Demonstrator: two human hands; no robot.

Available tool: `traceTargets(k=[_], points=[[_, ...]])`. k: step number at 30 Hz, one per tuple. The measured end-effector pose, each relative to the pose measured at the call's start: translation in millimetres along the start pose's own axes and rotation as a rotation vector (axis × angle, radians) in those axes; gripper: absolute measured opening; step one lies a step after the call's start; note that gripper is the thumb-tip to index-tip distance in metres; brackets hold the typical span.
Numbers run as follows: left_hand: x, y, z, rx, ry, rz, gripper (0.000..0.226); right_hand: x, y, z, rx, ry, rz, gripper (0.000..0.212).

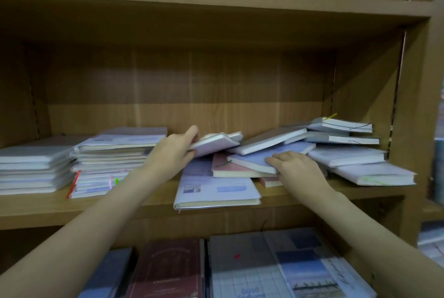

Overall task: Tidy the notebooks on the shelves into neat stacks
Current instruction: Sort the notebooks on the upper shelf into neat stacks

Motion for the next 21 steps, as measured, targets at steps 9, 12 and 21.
traceTargets(k=[9,12,21], points=[[-1,1,-7,0.077,0.001,0.037,0.028,-26,-24,65,0.155,0.096,0.055,0.047],[-16,-6,-9,0.122,0.091,0.054,0.021,-37,-14,60,0.009,0.225,-0.007,0.052],[-42,-4,2,0.221,0.259,0.097,0.021,-55,-3,78,-0.052,-0.065,0.053,0.053]])
Point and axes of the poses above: each hand's wrist, its own x-axis towards the middle knuckle, its own z-axis out of the back of the hand, y = z × x, the point moved 3 cm from there along x, towards the middle knuckle, and after that the axes turned 15 degrees about -y, right-handed, at the moved point
